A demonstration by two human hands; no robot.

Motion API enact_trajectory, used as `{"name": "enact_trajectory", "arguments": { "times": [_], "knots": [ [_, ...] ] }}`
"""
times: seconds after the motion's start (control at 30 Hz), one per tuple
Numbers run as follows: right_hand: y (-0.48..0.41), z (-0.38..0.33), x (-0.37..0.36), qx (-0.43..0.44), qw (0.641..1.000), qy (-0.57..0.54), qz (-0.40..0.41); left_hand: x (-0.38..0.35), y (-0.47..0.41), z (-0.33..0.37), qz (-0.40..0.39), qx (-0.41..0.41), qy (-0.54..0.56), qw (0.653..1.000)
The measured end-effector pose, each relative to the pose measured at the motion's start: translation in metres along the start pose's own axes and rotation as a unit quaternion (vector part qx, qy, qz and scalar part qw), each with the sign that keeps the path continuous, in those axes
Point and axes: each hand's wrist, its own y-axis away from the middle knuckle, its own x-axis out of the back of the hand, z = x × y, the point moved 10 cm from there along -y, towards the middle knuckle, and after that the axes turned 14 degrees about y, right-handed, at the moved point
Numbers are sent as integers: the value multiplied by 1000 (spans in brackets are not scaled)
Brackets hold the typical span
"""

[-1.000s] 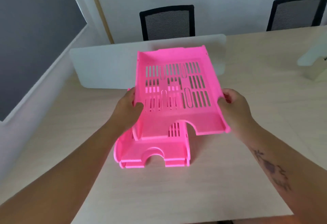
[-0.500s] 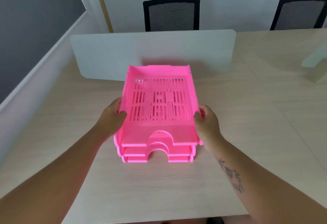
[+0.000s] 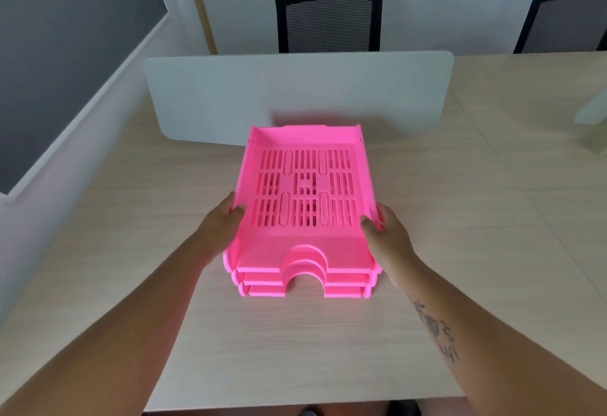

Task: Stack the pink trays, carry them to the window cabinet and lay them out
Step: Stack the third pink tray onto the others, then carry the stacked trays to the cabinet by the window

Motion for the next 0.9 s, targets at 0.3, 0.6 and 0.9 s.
{"name": "enact_trajectory", "arguments": {
  "times": [0.3,0.6,0.9],
  "knots": [
    [-2,21,-16,-75,997,-1,-1,1,-8,-21,37,90,78,992],
    [27,27,-18,-17,998,-31,-49,-13,30,-54,-48,16,234,971],
    [30,48,-40,-73,990,-122,-3,-19,33,-94,92,52,246,963]
  ]
}}
